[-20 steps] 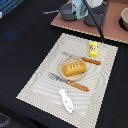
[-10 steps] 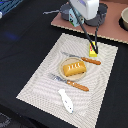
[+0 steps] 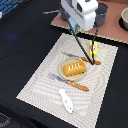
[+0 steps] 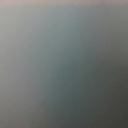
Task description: Interact with the objects in diverse but meaningful ways.
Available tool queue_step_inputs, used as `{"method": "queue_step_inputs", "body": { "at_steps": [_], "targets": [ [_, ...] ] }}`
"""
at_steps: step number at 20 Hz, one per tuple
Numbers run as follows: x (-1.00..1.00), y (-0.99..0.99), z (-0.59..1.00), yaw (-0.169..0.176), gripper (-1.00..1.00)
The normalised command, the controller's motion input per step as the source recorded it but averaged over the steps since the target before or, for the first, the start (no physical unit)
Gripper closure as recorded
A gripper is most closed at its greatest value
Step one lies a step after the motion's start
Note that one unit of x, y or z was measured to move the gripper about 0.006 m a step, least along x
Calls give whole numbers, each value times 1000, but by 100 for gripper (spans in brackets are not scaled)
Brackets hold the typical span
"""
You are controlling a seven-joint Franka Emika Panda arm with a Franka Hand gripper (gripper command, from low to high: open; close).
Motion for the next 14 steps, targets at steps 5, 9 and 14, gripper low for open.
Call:
{"method": "queue_step_inputs", "body": {
  "at_steps": [5, 9, 14],
  "targets": [
    [-217, -6, -489, 25, 100],
    [-9, -103, -282, 6, 100],
    [0, -126, -287, 0, 100]
  ]
}}
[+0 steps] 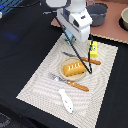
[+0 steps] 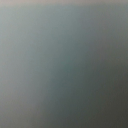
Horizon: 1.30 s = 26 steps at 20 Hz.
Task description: Interact with the objects in diverse but meaningful ways.
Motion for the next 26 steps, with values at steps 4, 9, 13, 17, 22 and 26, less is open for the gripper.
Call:
{"method": "queue_step_inputs", "body": {
  "at_steps": [4, 9, 13, 17, 22, 26],
  "targets": [
    [0, -9, -63, 0, -100],
    [-24, 27, 141, 0, -100],
    [-20, 192, 597, 0, -100],
    [-64, 221, 693, 4, -100],
    [-253, 337, 840, 41, -100],
    [-124, 263, 747, 48, -100]
  ]
}}
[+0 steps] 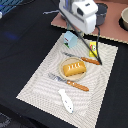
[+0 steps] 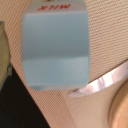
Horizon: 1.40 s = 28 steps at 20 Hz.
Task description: Interact with the objects in diverse but meaningful ways.
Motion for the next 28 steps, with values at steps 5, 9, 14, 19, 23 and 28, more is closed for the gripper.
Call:
{"method": "queue_step_inputs", "body": {
  "at_steps": [5, 9, 14, 19, 23, 28],
  "targets": [
    [116, 145, 667, 29, -100],
    [542, 26, 473, -67, -100],
    [533, -30, 382, -231, -100],
    [487, -65, 396, -260, -100],
    [530, -48, 371, -246, -100],
    [729, -38, 321, -174, -100]
  ]
}}
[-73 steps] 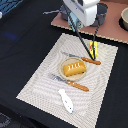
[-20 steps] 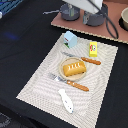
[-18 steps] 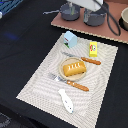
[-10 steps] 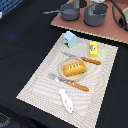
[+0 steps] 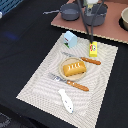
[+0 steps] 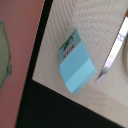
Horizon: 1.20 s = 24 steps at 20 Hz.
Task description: Interact with the objects in diverse but meaningful ways.
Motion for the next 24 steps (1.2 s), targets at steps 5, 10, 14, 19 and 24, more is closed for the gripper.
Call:
{"method": "queue_step_inputs", "body": {
  "at_steps": [5, 10, 14, 19, 24],
  "targets": [
    [751, -122, 175, -152, -100],
    [784, -219, 0, -133, -100],
    [780, -230, 0, -159, -100],
    [711, -205, 14, -195, -100],
    [635, 116, 454, -180, -100]
  ]
}}
